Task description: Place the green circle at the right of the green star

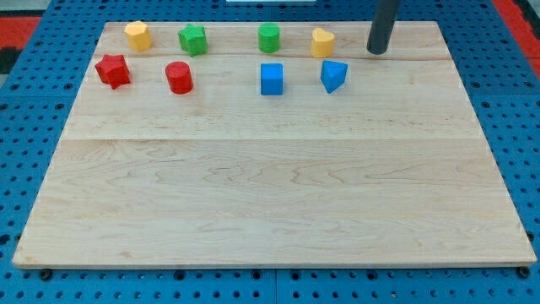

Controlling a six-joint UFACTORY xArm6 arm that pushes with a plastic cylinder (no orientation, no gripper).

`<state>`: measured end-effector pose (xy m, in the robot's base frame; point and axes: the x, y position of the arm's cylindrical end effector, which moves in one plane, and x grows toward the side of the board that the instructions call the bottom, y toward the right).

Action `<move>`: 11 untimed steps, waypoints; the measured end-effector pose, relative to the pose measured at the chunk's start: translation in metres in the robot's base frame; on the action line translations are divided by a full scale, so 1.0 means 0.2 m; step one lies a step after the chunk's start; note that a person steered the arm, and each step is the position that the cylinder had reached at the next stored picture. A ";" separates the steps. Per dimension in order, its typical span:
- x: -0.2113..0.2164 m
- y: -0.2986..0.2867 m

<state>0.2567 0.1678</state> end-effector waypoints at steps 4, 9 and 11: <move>-0.32 -0.65; -0.07 -0.78; -0.08 -1.04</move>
